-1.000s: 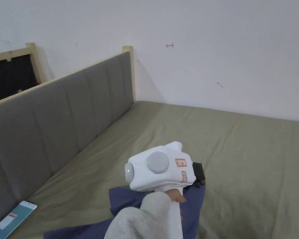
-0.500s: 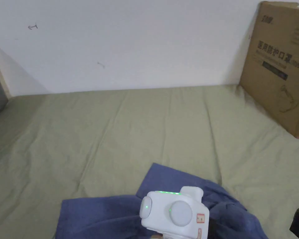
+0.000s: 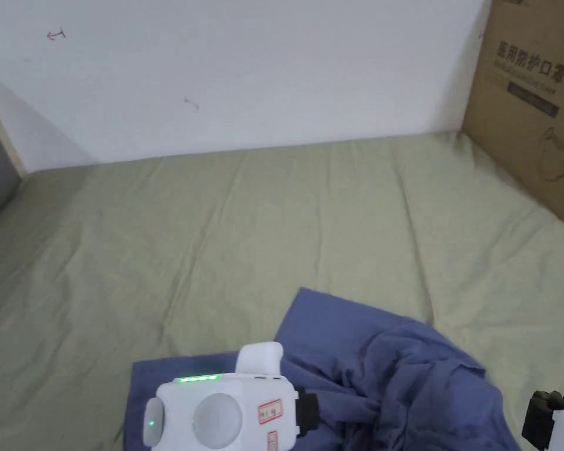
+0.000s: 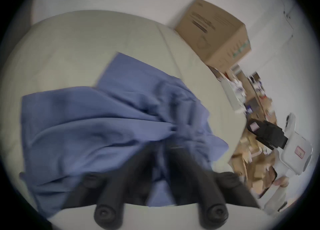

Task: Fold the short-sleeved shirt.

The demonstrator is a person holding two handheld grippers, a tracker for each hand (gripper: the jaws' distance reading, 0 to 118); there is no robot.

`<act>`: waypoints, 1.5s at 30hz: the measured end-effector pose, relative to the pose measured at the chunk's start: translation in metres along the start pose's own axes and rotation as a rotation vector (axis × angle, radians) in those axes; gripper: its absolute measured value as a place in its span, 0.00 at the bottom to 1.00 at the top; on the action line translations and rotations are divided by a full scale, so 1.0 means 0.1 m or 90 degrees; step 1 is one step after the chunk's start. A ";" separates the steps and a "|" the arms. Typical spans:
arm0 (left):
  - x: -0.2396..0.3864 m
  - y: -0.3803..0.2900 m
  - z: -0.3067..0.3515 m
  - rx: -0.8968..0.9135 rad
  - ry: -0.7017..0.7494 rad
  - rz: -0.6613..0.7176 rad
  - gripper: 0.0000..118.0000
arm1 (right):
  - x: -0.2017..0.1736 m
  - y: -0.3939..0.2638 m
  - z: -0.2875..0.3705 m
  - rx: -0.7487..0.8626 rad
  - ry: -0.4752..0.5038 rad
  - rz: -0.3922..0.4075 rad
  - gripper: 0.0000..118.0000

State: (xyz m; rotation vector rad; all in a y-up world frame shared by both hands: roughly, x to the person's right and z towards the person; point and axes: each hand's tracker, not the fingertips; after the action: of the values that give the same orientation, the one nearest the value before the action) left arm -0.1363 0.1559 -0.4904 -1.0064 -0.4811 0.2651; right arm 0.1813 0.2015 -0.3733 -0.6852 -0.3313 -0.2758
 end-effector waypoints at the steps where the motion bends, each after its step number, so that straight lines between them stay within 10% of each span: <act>1: -0.16 -0.05 0.09 0.022 0.043 0.008 0.00 | -0.07 -0.02 -0.01 -0.005 0.007 0.011 0.00; 6: -0.92 -0.06 0.34 0.014 0.120 0.078 0.00 | -0.34 -0.09 -0.10 -0.024 0.032 0.050 0.00; 8: -1.12 0.11 0.43 0.049 0.151 0.082 0.32 | -0.41 -0.11 -0.11 -0.024 0.037 0.059 0.00; 10: -1.36 0.38 0.40 0.058 0.187 0.088 0.41 | -0.45 -0.11 -0.14 -0.031 0.042 0.070 0.00; 12: -1.58 0.64 0.26 0.040 0.203 0.115 0.89 | -0.47 -0.12 -0.17 -0.036 0.043 0.076 0.00; 13: -1.69 0.74 0.22 0.049 0.210 0.130 0.93 | -0.47 -0.12 -0.18 -0.039 0.042 0.079 0.00; 23: -1.97 0.76 -0.54 -0.019 0.334 0.078 0.70 | -0.36 -0.14 -0.40 -0.077 -0.002 0.087 0.00; 27: -1.86 0.72 -0.39 0.008 0.365 0.057 0.02 | -0.35 -0.12 -0.49 -0.088 0.004 0.083 0.00; 32: -1.91 0.71 -0.06 0.026 0.282 0.115 0.02 | -0.36 0.28 -0.71 -0.125 0.126 0.095 0.02; 36: -1.73 0.63 0.30 0.061 0.256 0.093 0.02 | -0.55 0.85 -1.23 -0.131 0.167 0.164 0.65; 45: -1.47 0.51 0.56 0.070 0.248 0.041 0.02 | -1.02 1.16 -2.99 -0.385 0.132 0.235 0.69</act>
State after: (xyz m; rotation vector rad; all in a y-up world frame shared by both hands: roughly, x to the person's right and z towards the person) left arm -0.2910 0.1607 -0.5480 -0.9391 -0.0798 0.1450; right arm 0.1909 0.1050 -0.6960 -1.2838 0.0915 -0.0872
